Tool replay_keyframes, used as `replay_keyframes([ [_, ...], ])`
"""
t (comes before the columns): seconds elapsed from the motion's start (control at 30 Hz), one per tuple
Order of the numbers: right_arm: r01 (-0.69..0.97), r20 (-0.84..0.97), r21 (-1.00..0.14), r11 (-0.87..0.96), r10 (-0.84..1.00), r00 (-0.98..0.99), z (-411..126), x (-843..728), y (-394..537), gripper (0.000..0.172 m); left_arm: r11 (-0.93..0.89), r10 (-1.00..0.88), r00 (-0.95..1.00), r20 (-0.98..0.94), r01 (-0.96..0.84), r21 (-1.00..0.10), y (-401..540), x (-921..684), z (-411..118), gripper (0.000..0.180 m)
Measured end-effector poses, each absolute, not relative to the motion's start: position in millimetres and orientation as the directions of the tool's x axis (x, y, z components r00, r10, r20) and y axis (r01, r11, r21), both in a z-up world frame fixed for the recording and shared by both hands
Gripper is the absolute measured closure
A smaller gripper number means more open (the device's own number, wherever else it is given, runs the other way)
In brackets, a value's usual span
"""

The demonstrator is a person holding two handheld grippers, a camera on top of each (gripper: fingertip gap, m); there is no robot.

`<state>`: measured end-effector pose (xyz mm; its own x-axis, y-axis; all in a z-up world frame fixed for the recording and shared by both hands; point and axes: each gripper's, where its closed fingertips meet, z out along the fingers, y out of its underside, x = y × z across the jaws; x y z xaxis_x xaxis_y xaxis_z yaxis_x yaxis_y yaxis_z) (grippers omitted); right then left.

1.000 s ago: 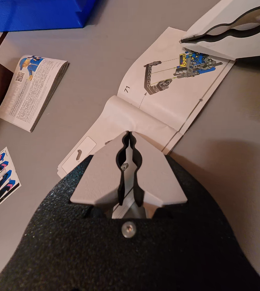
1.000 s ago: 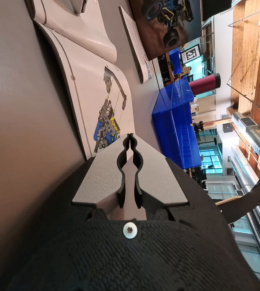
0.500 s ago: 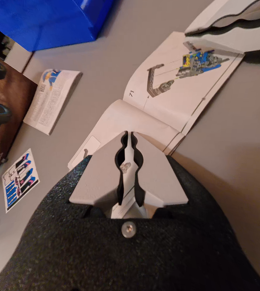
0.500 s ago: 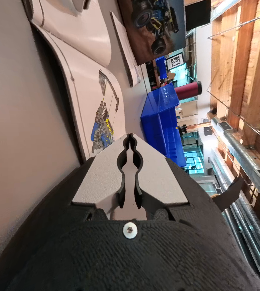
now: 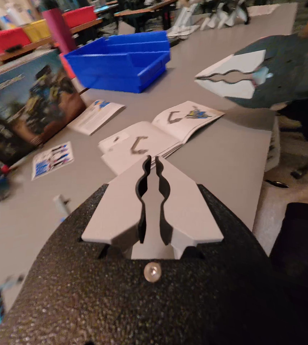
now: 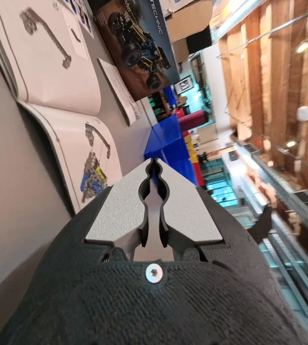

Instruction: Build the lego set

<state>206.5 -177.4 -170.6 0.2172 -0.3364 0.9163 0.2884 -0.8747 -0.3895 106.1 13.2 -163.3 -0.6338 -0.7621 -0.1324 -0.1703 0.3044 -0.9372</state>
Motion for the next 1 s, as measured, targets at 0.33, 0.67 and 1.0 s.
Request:
replay_keyframes([
  [0.33, 0.390, 0.629, -0.732, -0.558, -0.334, 0.702, -171, 135, -24, 0.165, 0.203, -0.933, -0.344, -0.101, -0.276, -0.940, 148, 93, -170, 0.179],
  [0.67, 0.458, 0.562, -0.744, -0.487, -0.086, 0.822, -179, 96, 87, 0.158, 0.160, -0.941, -0.336, 0.035, -0.533, -0.831, 230, 80, -228, 0.153],
  [1.0, 0.420, 0.491, -0.763, -0.491, -0.017, 0.871, -198, 85, 116, 0.158, 0.416, -0.821, -0.565, -0.079, -0.497, -0.762, 220, 94, -234, 0.157],
])
